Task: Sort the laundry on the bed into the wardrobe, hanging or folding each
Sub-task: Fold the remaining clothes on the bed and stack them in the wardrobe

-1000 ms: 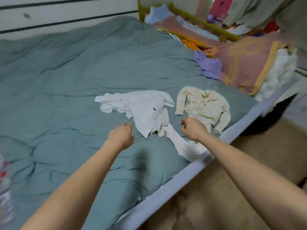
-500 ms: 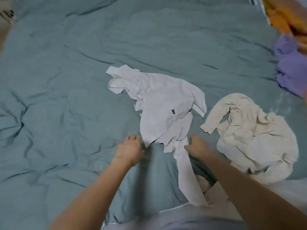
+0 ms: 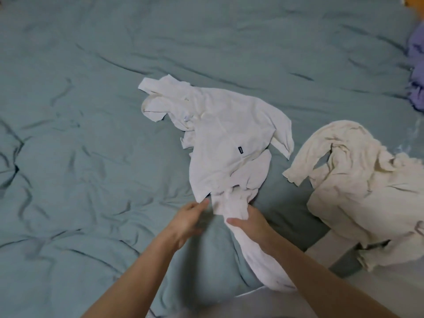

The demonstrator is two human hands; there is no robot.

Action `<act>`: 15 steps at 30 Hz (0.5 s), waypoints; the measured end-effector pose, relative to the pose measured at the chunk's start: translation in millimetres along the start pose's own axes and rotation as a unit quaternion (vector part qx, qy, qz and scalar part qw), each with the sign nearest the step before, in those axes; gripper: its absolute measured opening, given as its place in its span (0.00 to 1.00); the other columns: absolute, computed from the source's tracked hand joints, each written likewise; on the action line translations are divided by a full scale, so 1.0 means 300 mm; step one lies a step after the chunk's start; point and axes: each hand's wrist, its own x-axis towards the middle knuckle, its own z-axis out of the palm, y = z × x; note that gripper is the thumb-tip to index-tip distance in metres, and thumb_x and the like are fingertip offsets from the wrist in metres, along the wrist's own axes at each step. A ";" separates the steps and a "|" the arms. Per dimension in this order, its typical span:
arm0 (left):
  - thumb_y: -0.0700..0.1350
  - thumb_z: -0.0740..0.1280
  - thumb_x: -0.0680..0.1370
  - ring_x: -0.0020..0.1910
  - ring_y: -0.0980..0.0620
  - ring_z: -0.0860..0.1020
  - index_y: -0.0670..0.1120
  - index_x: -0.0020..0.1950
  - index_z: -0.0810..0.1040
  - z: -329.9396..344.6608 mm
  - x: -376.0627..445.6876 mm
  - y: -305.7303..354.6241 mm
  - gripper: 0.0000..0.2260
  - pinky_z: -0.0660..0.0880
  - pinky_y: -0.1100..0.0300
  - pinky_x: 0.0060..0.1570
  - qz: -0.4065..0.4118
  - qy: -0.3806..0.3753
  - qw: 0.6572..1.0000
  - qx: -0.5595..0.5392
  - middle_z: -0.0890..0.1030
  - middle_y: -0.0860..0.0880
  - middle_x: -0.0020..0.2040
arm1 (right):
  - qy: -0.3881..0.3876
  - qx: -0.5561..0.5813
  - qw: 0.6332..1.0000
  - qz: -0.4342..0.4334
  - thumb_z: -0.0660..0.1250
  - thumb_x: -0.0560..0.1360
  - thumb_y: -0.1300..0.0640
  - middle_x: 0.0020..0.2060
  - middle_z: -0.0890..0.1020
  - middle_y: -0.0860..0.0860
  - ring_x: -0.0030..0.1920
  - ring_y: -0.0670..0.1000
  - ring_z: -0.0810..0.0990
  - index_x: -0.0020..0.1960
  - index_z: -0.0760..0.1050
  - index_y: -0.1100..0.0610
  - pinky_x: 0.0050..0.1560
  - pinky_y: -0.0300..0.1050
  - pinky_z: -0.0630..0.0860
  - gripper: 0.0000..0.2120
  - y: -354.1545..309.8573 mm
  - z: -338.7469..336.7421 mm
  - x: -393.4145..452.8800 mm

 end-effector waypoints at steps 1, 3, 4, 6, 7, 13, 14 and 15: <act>0.58 0.66 0.77 0.49 0.48 0.77 0.48 0.53 0.76 0.002 -0.032 0.020 0.14 0.78 0.55 0.47 -0.026 -0.024 0.997 -0.069 0.77 0.47 0.52 | -0.020 -0.018 0.999 -0.029 0.70 0.72 0.70 0.49 0.80 0.62 0.51 0.50 0.75 0.57 0.73 0.74 0.40 0.22 0.67 0.15 -0.040 -0.014 -0.038; 0.58 0.66 0.76 0.46 0.46 0.79 0.45 0.53 0.77 -0.005 -0.085 0.052 0.17 0.81 0.53 0.44 -0.045 -0.063 0.980 -0.181 0.79 0.43 0.51 | -0.081 -0.081 0.989 -0.089 0.71 0.73 0.66 0.53 0.79 0.61 0.52 0.50 0.76 0.59 0.73 0.71 0.44 0.20 0.65 0.17 -0.130 -0.040 -0.132; 0.57 0.66 0.76 0.45 0.46 0.80 0.43 0.55 0.78 -0.009 -0.118 0.067 0.19 0.81 0.52 0.42 -0.043 -0.085 0.972 -0.216 0.81 0.42 0.50 | -0.118 -0.118 0.980 -0.111 0.70 0.74 0.64 0.56 0.78 0.60 0.53 0.48 0.75 0.62 0.72 0.69 0.45 0.20 0.65 0.19 -0.172 -0.051 -0.181; 0.51 0.67 0.77 0.46 0.44 0.83 0.39 0.59 0.78 -0.019 -0.177 0.086 0.18 0.82 0.52 0.42 -0.027 -0.121 0.959 -0.255 0.82 0.39 0.54 | -0.173 -0.147 0.962 -0.152 0.70 0.74 0.65 0.58 0.78 0.59 0.51 0.41 0.75 0.63 0.72 0.67 0.49 0.21 0.64 0.19 -0.233 -0.069 -0.253; 0.47 0.66 0.78 0.47 0.45 0.83 0.37 0.61 0.77 -0.025 -0.207 0.093 0.17 0.82 0.52 0.43 -0.014 -0.123 0.956 -0.266 0.82 0.38 0.56 | -0.183 -0.145 0.958 -0.166 0.70 0.73 0.66 0.56 0.80 0.57 0.48 0.37 0.75 0.61 0.74 0.68 0.50 0.21 0.65 0.17 -0.262 -0.076 -0.275; 0.40 0.70 0.72 0.54 0.46 0.82 0.36 0.63 0.76 -0.170 -0.410 0.192 0.19 0.80 0.53 0.52 0.154 -0.009 0.933 -0.326 0.81 0.40 0.58 | -0.155 0.030 0.978 -0.138 0.70 0.74 0.62 0.39 0.82 0.47 0.40 0.42 0.77 0.45 0.81 0.58 0.44 0.35 0.72 0.02 -0.461 -0.076 -0.350; 0.41 0.68 0.75 0.52 0.48 0.83 0.39 0.60 0.78 -0.205 -0.460 0.218 0.14 0.80 0.55 0.50 0.191 0.012 0.931 -0.312 0.83 0.42 0.55 | -0.151 0.090 0.977 -0.121 0.68 0.76 0.61 0.41 0.83 0.49 0.42 0.44 0.79 0.47 0.80 0.57 0.46 0.36 0.73 0.03 -0.510 -0.062 -0.357; 0.41 0.67 0.77 0.50 0.50 0.83 0.41 0.58 0.79 -0.237 -0.514 0.242 0.11 0.81 0.57 0.48 0.222 0.022 0.929 -0.294 0.84 0.44 0.53 | -0.148 0.153 0.972 -0.103 0.66 0.77 0.59 0.44 0.84 0.52 0.46 0.47 0.81 0.49 0.79 0.56 0.49 0.38 0.75 0.04 -0.566 -0.046 -0.363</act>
